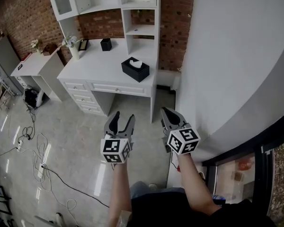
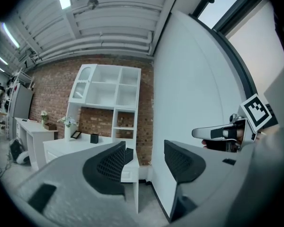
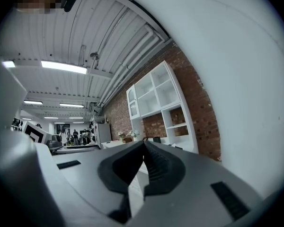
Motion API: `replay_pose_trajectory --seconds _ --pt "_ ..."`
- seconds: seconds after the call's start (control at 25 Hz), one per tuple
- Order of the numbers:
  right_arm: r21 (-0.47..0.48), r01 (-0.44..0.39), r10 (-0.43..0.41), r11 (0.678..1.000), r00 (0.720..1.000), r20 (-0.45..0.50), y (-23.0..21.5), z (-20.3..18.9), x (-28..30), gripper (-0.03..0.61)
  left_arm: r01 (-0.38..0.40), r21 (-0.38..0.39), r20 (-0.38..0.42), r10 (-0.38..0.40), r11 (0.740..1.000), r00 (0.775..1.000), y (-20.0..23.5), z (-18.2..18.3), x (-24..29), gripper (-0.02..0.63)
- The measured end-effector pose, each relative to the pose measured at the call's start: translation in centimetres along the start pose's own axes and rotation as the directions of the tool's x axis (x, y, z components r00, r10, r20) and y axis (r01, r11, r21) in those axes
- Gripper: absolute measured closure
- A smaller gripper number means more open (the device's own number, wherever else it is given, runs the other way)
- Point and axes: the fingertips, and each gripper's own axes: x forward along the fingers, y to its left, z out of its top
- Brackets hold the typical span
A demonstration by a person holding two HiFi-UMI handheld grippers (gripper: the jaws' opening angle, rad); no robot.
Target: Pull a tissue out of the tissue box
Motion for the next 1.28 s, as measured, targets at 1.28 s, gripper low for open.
replay_pose_trajectory --seconds 1.28 --pt "-0.014 0.107 -0.107 0.994 0.994 -0.017 -13.3 0.1 25.2 0.581 0.094 -0.022 -0.021 -0.094 0.995 0.995 15.1 -1.3 26.9 0.388"
